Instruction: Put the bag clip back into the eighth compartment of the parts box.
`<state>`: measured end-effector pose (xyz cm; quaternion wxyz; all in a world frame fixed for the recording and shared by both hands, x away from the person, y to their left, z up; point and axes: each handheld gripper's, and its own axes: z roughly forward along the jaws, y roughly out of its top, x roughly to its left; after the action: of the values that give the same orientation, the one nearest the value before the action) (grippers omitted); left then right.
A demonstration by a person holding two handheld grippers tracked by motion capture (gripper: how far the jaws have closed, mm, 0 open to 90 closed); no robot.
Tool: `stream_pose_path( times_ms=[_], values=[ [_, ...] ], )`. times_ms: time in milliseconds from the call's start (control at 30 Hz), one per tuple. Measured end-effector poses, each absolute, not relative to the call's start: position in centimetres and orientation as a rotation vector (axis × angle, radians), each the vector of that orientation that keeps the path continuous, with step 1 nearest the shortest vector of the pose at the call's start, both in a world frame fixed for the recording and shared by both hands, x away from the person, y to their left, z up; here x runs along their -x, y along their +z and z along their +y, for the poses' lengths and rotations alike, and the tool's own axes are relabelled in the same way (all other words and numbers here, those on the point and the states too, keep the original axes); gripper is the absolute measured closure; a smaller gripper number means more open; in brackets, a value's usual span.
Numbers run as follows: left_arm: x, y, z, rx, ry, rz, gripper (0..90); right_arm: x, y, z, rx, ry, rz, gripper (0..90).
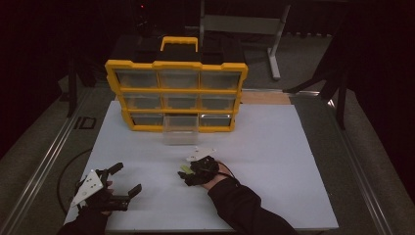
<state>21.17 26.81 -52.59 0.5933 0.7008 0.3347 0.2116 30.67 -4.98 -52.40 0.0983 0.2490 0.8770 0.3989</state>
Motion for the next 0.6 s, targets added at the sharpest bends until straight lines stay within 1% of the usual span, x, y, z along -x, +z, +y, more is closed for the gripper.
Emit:
stream_pose_path(
  times_ms=[33,67,100,167,200,300,333,367,400,467,500,533,600],
  values=[
    [-21.2,-52.6,26.8,-1.629,0.492,0.778,0.0,-30.7,-52.4,-5.0,-0.737,1.181,2.595,34.4],
    [-21.2,-52.6,26.8,-1.63,0.494,0.779,0.0,-30.8,-52.7,-4.9,-0.747,1.173,2.61,37.4],
    [-21.2,-52.6,26.8,-1.63,0.494,0.779,0.0,-30.8,-52.7,-4.9,-0.747,1.173,2.61,37.4],
    [-21.2,-52.6,26.8,-1.628,0.491,0.781,0.0,-30.9,-52.9,-4.7,-0.753,1.136,2.622,41.1],
    [-21.2,-52.6,26.8,-1.628,0.491,0.781,0.0,-30.9,-52.9,-4.7,-0.753,1.136,2.622,41.1],
    [-21.2,-52.6,26.8,-1.629,0.49,0.78,0.0,-31.0,-53.3,-4.4,-0.777,1.098,2.631,47.4],
    [-21.2,-52.6,26.8,-1.629,0.489,0.78,0.0,-31.0,-53.3,-4.4,-0.777,1.098,2.631,47.4],
    [-21.2,-52.6,26.8,-1.629,0.487,0.781,0.0,-30.9,-53.4,-4.3,-0.783,1.075,2.642,52.2],
    [-21.2,-52.6,26.8,-1.628,0.483,0.782,0.0,-30.9,-53.4,-4.3,-0.783,1.075,2.642,52.2],
    [-21.2,-52.6,26.8,-1.629,0.479,0.781,0.0,-31.0,-53.6,-4.2,-0.785,1.048,2.648,59.4],
    [-21.2,-52.6,26.8,-1.63,0.48,0.782,0.0,-31.0,-53.6,-4.2,-0.785,1.048,2.648,59.4],
    [-21.2,-52.6,26.8,-1.63,0.481,0.781,0.0,-31.0,-53.7,-4.2,-0.795,1.025,2.653,62.8],
    [-21.2,-52.6,26.8,-1.63,0.48,0.782,0.0,-31.1,-53.8,-4.2,-0.798,1.014,2.652,64.3]
  ],
)
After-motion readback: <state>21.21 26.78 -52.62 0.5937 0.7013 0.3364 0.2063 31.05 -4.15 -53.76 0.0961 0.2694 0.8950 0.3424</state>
